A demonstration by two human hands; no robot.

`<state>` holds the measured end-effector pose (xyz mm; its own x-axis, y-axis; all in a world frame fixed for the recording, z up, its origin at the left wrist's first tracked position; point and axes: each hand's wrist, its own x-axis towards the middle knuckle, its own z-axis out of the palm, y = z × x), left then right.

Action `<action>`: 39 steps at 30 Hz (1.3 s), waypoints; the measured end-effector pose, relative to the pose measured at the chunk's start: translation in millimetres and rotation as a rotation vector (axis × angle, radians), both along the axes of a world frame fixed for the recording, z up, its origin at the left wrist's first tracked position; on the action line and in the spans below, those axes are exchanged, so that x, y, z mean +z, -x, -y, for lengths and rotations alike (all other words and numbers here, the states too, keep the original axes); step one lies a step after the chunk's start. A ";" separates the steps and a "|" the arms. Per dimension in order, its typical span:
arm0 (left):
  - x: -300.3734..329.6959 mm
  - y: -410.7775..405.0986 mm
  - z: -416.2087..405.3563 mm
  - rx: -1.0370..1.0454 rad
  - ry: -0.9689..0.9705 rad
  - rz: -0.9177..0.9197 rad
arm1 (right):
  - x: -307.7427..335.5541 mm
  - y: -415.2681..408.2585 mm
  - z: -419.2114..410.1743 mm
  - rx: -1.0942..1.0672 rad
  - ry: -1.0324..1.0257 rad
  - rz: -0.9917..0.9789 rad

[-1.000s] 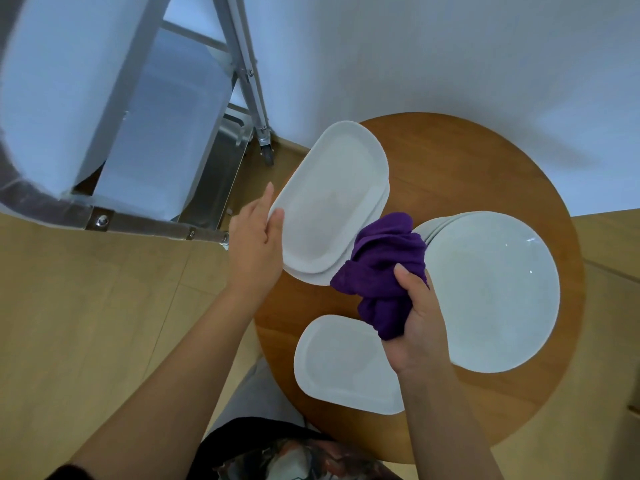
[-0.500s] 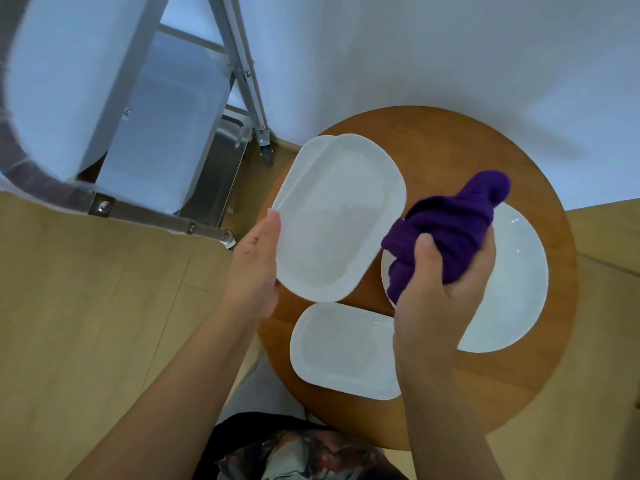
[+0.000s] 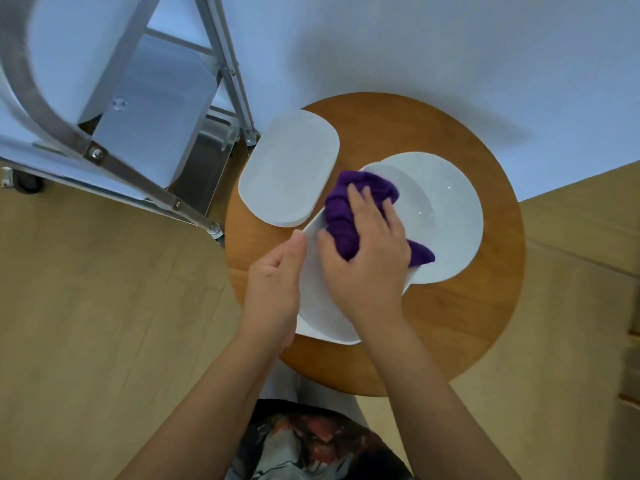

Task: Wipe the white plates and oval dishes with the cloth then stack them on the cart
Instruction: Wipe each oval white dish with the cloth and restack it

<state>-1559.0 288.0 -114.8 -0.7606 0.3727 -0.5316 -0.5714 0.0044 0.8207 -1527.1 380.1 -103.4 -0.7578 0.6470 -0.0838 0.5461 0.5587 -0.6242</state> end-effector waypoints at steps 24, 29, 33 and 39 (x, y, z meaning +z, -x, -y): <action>95.4 -78.7 -3.7 0.085 -0.083 0.213 | 98.7 -161.4 -23.5 0.811 -0.148 -0.036; 132.6 -72.1 -3.1 -0.055 -0.076 0.046 | 131.9 -165.4 -33.6 0.918 -0.327 -0.059; 152.4 -56.2 3.0 -0.127 -0.046 -0.071 | 150.8 -160.8 -41.4 0.924 -0.411 -0.097; 166.3 -15.4 14.9 -0.226 0.048 -0.165 | 169.6 -152.3 -72.8 0.779 -0.524 -0.127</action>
<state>-1543.5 273.1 51.5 -0.7389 0.5201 -0.4283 -0.4102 0.1571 0.8984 -1374.8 452.9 66.2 -0.9759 -0.1125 0.1868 -0.1530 0.9636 -0.2194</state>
